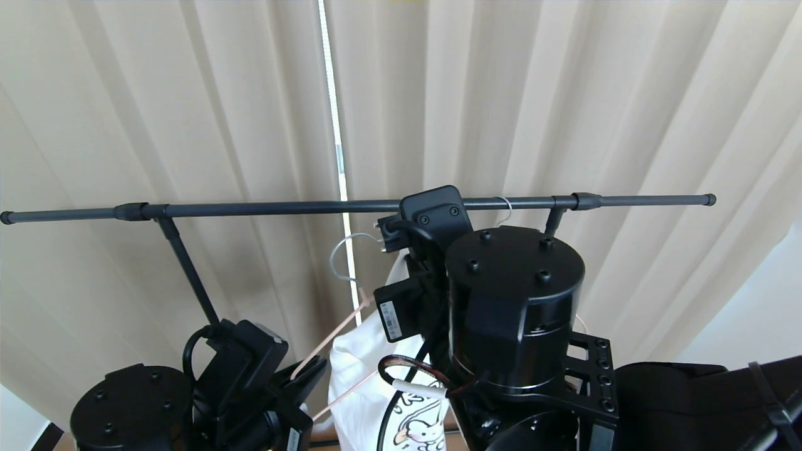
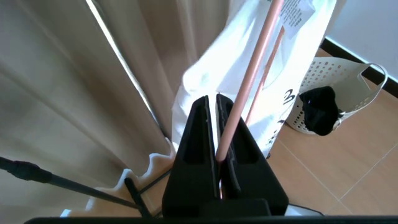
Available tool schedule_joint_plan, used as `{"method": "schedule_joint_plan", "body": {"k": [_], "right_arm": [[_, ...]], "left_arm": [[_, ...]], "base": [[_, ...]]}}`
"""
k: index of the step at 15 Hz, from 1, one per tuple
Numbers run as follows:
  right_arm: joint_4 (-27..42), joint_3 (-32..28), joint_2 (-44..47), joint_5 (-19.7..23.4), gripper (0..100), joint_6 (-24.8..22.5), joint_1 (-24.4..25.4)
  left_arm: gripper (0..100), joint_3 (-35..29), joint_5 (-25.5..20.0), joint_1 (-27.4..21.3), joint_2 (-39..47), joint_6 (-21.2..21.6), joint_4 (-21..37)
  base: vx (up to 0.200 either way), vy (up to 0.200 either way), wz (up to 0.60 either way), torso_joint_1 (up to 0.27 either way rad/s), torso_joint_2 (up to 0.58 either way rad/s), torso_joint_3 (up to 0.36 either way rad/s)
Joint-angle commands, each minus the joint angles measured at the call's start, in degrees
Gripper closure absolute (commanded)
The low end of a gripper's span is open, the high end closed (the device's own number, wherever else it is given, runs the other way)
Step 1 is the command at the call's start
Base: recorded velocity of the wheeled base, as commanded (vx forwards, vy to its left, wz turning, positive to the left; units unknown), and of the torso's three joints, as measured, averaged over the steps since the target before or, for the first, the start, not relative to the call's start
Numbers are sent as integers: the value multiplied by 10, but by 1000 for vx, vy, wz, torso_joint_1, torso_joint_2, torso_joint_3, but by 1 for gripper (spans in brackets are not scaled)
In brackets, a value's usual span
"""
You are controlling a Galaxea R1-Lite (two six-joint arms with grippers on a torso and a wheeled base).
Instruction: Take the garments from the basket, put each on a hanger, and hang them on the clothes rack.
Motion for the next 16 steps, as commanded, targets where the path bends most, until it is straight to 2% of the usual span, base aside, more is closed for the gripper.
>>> {"method": "schedule_joint_plan", "body": {"k": [1,4,12,13,16], "right_arm": [[0,-4,-1,6,100,9,17],[0,-3,-3,33,100,30,24],[0,-2,-17,33,100,28,7],[0,-1,-18,33,0,28,6],[0,-3,-19,32,0,27,-6]], "left_arm": [[100,1,0,0,8,0,-3],[100,1,0,0,7,0,-4],[100,10,0,-4,7,-3,-36],[100,10,0,-4,7,-3,-36],[100,11,0,-5,5,-3,-40]], "base": [[0,0,0,0,0,0],[0,0,0,0,0,0],[0,0,0,0,0,0],[0,0,0,0,0,0],[0,0,0,0,0,0]]}}
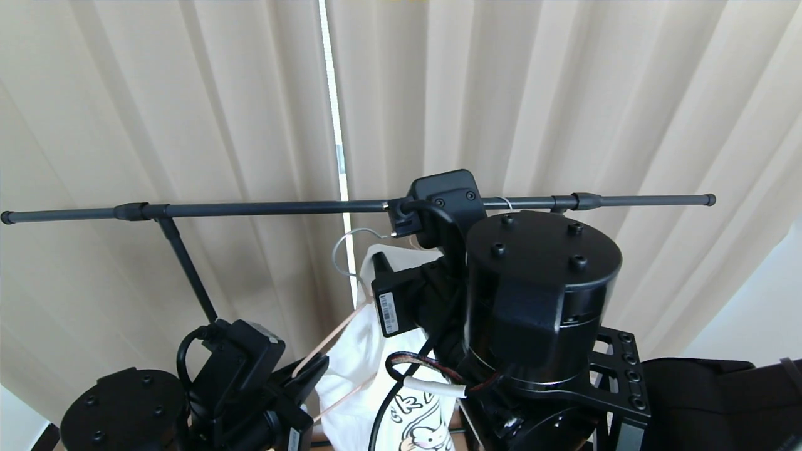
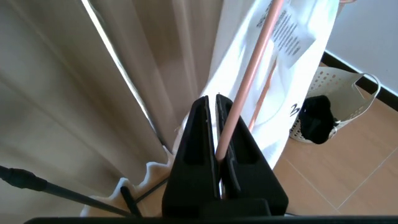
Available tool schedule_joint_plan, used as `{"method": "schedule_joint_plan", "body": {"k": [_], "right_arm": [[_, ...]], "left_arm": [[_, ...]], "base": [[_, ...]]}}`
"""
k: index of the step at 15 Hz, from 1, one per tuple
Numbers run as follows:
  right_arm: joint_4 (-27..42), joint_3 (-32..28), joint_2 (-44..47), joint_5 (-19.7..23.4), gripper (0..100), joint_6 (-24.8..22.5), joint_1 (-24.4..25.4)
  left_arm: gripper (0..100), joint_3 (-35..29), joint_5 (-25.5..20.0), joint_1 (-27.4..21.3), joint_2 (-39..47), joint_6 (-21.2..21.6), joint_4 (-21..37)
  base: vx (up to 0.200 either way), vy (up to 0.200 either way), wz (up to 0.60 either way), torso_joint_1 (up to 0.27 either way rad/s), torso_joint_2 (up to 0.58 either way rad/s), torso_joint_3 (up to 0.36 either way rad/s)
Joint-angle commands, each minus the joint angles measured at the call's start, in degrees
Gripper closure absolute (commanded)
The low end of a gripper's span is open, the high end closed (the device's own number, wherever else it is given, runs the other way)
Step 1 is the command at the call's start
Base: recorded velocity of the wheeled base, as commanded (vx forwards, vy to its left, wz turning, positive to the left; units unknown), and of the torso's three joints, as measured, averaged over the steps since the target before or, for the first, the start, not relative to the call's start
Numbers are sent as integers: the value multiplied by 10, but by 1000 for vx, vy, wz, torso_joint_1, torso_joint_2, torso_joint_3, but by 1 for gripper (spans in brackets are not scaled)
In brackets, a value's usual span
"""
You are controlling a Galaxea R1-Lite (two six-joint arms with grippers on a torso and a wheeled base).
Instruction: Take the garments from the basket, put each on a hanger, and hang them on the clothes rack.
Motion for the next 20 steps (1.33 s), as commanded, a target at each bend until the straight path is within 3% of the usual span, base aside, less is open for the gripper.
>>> {"method": "schedule_joint_plan", "body": {"k": [1,11,20], "right_arm": [[0,-1,-3,0,0,0,-8],[-1,4,-5,0,0,-3,-19],[1,12,-25,1,0,-3,-7]], "left_arm": [[100,3,0,0,-1,0,-5],[100,8,0,-4,1,-1,-45],[100,-2,0,18,3,-2,-45]], "base": [[0,0,0,0,0,0],[0,0,0,0,0,0],[0,0,0,0,0,0]]}}
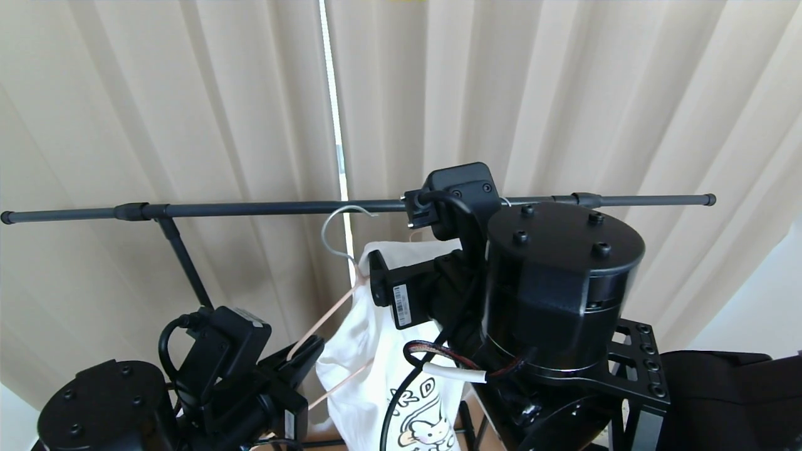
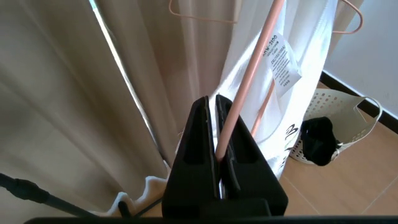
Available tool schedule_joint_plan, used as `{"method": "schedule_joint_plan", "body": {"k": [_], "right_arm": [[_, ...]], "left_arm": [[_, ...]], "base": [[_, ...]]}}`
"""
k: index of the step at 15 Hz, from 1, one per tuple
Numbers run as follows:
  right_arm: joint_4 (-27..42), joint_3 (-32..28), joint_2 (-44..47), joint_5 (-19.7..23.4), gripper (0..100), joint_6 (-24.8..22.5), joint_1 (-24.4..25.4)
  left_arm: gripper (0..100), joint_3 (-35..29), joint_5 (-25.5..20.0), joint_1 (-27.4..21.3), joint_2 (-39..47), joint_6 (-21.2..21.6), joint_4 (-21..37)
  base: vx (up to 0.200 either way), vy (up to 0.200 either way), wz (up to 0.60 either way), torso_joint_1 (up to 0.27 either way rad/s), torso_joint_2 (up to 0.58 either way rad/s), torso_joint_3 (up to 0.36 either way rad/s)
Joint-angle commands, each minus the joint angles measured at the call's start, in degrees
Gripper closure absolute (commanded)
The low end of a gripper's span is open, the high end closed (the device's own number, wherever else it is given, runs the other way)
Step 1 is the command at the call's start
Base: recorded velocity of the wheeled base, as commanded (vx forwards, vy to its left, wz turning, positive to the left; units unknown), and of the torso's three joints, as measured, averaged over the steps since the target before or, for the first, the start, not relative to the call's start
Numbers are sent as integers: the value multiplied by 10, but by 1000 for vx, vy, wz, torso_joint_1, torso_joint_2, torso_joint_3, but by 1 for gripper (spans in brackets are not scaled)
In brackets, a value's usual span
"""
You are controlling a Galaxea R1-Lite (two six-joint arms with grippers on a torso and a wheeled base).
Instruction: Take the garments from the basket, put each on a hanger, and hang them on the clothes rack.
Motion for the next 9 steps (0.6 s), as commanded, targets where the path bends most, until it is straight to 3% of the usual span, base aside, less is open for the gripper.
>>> {"method": "schedule_joint_plan", "body": {"k": [1,9], "right_arm": [[1,1,-12,2,0,0,2],[1,20,-14,20,0,-1,10]], "left_arm": [[100,-4,1,1,3,-1,0],[100,-5,1,1,5,-13,-24]], "base": [[0,0,0,0,0,0],[0,0,0,0,0,0]]}}
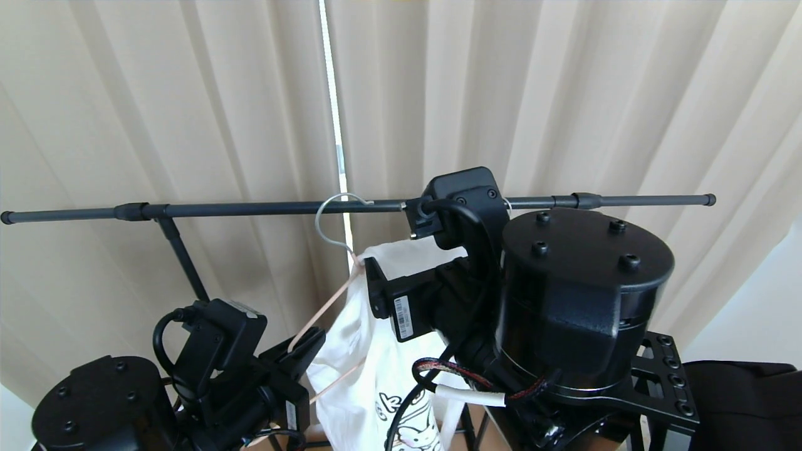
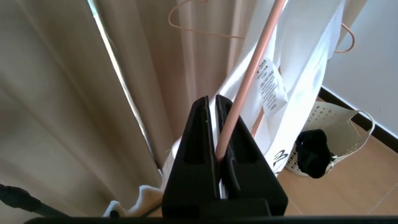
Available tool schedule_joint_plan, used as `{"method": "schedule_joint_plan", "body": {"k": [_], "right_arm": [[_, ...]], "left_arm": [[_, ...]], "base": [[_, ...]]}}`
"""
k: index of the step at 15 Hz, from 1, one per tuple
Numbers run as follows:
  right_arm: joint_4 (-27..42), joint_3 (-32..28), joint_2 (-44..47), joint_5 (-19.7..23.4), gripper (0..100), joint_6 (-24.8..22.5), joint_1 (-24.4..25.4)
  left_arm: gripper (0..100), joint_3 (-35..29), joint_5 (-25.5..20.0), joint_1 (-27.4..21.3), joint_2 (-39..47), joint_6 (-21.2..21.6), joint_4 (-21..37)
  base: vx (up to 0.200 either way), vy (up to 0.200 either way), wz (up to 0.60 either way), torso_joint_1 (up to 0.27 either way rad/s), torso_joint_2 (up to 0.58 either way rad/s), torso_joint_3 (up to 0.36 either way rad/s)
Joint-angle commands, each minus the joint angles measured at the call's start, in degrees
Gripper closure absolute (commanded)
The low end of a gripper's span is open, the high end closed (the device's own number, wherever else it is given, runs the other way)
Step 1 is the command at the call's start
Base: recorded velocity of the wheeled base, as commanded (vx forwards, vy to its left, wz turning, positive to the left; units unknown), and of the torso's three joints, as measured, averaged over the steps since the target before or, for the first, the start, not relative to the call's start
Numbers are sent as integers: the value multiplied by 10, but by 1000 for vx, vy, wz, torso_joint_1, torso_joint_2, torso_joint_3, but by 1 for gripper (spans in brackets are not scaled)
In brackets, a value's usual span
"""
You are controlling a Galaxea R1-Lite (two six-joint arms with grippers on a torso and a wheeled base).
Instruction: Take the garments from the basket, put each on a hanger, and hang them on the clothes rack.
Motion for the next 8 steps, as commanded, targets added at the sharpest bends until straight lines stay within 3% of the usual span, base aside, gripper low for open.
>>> {"method": "schedule_joint_plan", "body": {"k": [1,8], "right_arm": [[-1,2,-2,0,0,-2,0],[-1,34,-34,32,0,-22,0]], "left_arm": [[100,0,0,0,1,0,0],[100,-1,1,1,-1,-3,-1]], "base": [[0,0,0,0,0,0],[0,0,0,0,0,0]]}}
